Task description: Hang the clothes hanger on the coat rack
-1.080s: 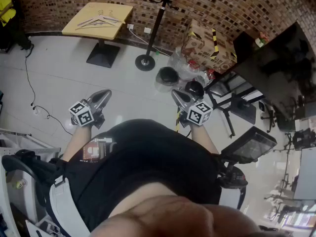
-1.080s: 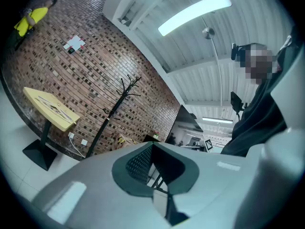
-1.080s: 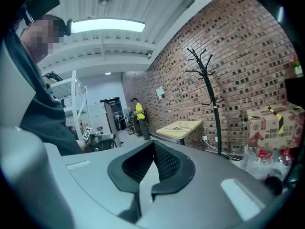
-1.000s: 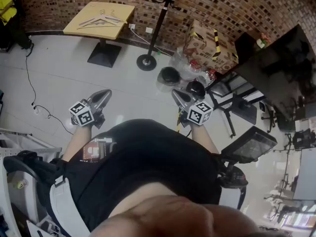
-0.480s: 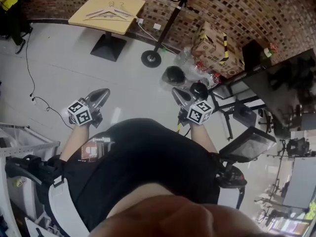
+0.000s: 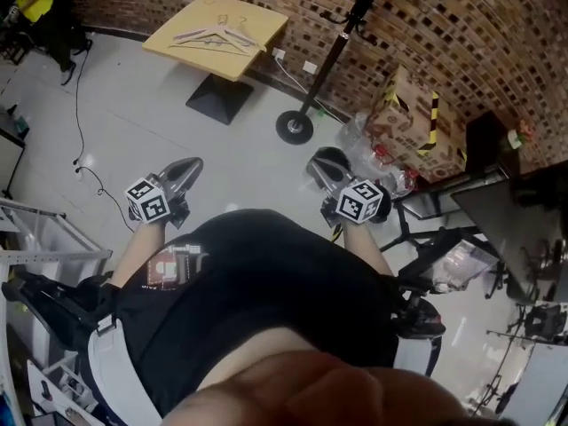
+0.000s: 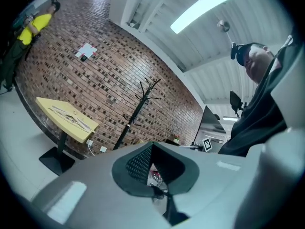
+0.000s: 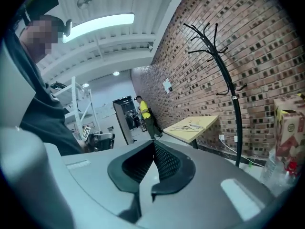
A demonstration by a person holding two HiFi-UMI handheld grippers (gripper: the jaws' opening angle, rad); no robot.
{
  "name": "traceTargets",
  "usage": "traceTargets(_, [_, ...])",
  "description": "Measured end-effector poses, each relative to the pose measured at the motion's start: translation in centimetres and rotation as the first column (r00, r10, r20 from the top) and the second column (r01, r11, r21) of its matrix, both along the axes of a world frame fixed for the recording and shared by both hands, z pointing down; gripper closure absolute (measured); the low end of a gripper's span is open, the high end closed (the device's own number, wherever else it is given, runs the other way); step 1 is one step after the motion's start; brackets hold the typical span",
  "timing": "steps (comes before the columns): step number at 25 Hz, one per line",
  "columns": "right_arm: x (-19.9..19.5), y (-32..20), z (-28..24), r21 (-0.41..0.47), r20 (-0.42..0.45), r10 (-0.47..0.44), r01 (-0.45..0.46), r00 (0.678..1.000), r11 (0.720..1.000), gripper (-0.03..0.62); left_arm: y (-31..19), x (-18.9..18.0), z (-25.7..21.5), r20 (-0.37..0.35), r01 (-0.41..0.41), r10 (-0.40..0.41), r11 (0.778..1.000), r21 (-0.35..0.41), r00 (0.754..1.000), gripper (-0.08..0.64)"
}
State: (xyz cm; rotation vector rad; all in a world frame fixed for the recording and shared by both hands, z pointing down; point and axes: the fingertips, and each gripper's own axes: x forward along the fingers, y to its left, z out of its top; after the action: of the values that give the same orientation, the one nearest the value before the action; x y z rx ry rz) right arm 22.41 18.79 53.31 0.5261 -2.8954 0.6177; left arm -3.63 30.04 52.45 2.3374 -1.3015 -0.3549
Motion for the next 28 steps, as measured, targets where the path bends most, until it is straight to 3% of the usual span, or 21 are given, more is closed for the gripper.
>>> traceTargets(8, [1.9, -9.8, -1.1, 0.036, 0.01, -0.093, 0.093, 0.996, 0.995, 0.578, -7.9, 3.8, -1.6, 0.01, 0.055, -0.055, 0.998, -0.013, 0.998, 0.557])
traceTargets(13, [1.8, -13.5, -0.1, 0.015, 0.004, -0.064, 0.064, 0.998, 0.998, 0.578, -12.4, 2.9, -0.8, 0.006, 0.031, -0.03, 0.999, -0.03, 1.0, 0.557])
traceTargets(16, [0.8, -16.1, 0.0, 0.018, -0.013, -0.015, 0.015, 1.0, 1.0, 0.578, -16.1, 1.6, -0.2, 0.0, -0.023, 0.023, 0.999, -0.032, 1.0, 0.557])
traceTargets(20, [-1.5, -20.2, -1.3, 0.066, -0.042, 0.07, -0.067, 0.997, 0.996, 0.578, -22.4, -1.2, 0.1, -0.006, -0.124, 0.124, 0.992, 0.018, 0.992, 0.557])
traceTargets(28, [-6.5, -26.9, -2.6, 0.074, -0.025, 0.28, -0.278, 0.96, 0.958, 0.578, -32.7, -6.9, 0.0, 0.037, -0.332, 0.331, 0.943, 0.03, 0.943, 0.557])
